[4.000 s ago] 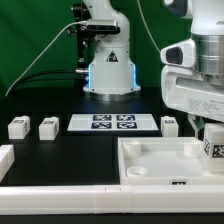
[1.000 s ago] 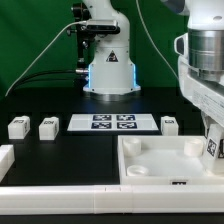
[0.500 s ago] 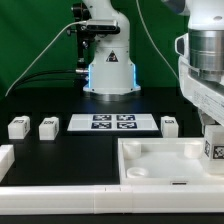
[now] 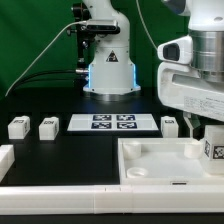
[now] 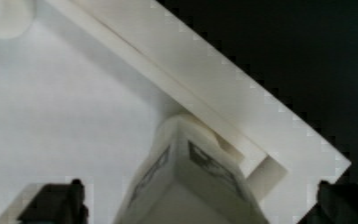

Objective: Assemble one leg

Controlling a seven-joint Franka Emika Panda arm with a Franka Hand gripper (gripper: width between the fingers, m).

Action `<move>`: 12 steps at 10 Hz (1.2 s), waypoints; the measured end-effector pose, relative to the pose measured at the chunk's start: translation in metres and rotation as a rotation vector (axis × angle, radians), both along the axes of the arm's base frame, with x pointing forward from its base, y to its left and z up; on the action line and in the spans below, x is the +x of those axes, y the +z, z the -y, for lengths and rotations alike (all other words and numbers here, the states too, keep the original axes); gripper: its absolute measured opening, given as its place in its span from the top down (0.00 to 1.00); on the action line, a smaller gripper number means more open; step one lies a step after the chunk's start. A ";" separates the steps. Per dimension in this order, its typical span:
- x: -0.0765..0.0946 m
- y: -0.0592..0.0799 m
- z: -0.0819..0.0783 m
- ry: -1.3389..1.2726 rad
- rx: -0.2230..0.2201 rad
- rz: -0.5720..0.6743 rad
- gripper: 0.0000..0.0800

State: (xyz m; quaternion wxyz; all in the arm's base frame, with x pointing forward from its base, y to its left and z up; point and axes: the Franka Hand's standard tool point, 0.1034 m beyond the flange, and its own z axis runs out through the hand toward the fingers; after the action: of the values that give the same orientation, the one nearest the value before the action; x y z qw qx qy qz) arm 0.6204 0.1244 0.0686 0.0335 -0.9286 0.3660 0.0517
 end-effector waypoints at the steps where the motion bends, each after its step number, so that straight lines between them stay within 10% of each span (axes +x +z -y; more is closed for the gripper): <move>1: 0.000 0.000 0.000 0.103 0.007 0.010 0.19; 8: 0.000 -0.002 0.003 0.705 0.041 0.065 0.19; 11: 0.000 -0.002 0.003 0.703 0.041 0.065 0.60; 12: 0.000 -0.002 0.003 0.702 0.041 0.065 0.60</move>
Offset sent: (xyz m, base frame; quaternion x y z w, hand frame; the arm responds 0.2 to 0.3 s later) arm -0.0012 0.0007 -0.0013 -0.0014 0.0048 -0.2928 0.9562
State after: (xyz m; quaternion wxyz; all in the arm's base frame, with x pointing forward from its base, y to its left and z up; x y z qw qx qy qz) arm 0.6201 0.1212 0.0666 0.0438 -0.9981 0.0220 0.0378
